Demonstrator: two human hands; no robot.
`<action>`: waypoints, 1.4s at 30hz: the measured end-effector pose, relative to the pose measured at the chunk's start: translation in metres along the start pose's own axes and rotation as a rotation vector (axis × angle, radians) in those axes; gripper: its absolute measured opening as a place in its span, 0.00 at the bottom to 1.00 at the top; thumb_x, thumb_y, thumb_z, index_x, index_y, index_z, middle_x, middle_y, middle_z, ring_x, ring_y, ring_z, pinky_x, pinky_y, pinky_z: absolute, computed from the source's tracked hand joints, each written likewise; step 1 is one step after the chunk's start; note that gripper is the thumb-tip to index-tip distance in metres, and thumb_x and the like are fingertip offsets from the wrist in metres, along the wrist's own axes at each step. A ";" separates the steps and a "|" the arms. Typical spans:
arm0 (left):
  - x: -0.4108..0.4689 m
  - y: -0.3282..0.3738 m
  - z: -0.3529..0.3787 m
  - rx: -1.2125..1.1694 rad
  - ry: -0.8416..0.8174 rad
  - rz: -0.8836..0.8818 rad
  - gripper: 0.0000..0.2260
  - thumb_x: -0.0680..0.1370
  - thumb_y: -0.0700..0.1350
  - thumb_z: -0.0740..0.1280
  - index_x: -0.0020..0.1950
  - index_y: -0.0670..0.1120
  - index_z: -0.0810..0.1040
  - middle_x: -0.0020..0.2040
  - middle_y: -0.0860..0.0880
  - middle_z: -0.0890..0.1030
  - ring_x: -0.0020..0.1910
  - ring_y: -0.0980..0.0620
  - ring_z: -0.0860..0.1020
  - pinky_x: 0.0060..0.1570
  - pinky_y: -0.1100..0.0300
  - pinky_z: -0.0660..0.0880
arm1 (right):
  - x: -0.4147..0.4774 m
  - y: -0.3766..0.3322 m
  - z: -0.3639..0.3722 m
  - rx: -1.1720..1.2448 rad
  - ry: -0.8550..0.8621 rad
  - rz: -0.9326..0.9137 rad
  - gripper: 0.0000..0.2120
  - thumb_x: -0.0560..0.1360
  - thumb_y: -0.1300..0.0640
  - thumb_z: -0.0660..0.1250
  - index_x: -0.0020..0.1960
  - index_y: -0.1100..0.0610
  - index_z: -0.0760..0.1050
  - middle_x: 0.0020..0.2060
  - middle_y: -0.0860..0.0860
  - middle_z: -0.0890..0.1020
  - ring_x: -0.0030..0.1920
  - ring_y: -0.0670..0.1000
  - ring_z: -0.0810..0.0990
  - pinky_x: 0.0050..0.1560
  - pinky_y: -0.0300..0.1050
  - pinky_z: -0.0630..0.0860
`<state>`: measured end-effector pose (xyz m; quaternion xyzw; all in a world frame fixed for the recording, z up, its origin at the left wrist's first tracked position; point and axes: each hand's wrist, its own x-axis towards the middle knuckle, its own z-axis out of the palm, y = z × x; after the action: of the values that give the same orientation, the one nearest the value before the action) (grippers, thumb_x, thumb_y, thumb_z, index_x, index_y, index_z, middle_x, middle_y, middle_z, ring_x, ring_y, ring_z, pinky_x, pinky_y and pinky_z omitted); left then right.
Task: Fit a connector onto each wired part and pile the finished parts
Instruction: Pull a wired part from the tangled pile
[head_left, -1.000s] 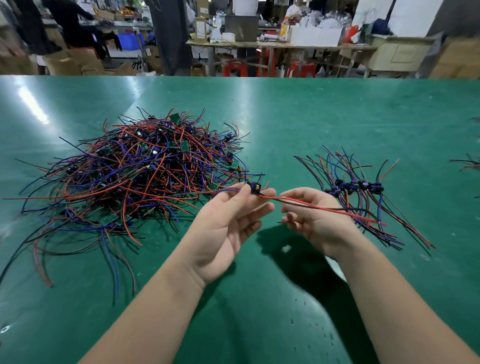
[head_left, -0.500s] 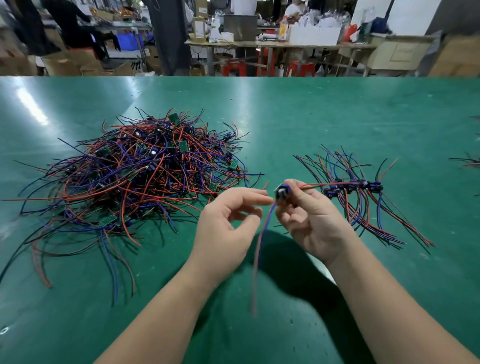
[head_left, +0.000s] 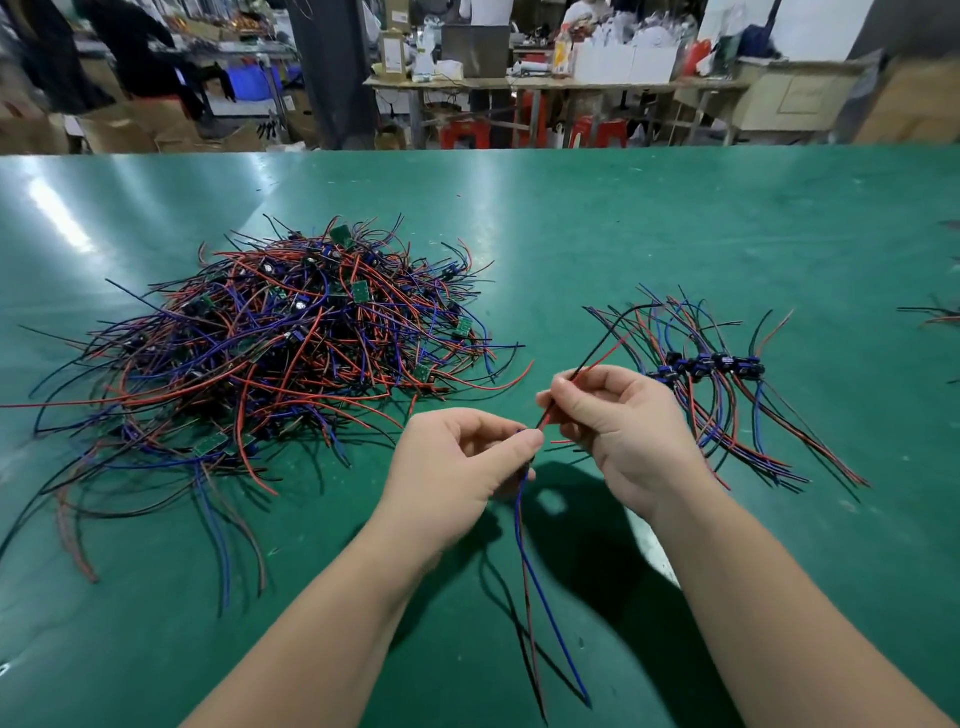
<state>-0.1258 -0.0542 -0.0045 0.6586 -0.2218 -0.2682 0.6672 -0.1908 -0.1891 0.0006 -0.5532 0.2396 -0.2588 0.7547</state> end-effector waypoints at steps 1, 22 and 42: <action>-0.001 0.002 0.001 -0.021 -0.046 -0.038 0.02 0.72 0.37 0.73 0.39 0.39 0.82 0.32 0.43 0.82 0.28 0.53 0.80 0.31 0.62 0.78 | 0.003 -0.003 -0.004 0.046 0.034 0.012 0.06 0.73 0.68 0.67 0.39 0.60 0.75 0.29 0.53 0.83 0.28 0.46 0.80 0.29 0.34 0.73; 0.006 0.006 -0.016 -0.129 0.004 -0.102 0.12 0.64 0.46 0.73 0.43 0.40 0.79 0.34 0.45 0.82 0.33 0.52 0.83 0.31 0.65 0.78 | 0.011 -0.009 -0.021 0.033 0.153 0.000 0.09 0.75 0.55 0.69 0.49 0.55 0.69 0.36 0.57 0.78 0.28 0.50 0.80 0.28 0.38 0.75; 0.008 0.002 -0.010 -0.073 -0.208 0.056 0.26 0.70 0.68 0.55 0.59 0.55 0.79 0.60 0.59 0.80 0.61 0.60 0.76 0.50 0.61 0.76 | 0.000 0.011 0.021 -0.368 0.053 -0.569 0.11 0.69 0.62 0.74 0.43 0.48 0.76 0.37 0.46 0.81 0.35 0.52 0.82 0.37 0.42 0.79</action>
<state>-0.1127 -0.0521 -0.0033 0.5962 -0.2980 -0.3242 0.6713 -0.1758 -0.1713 -0.0045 -0.7182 0.1376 -0.4256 0.5330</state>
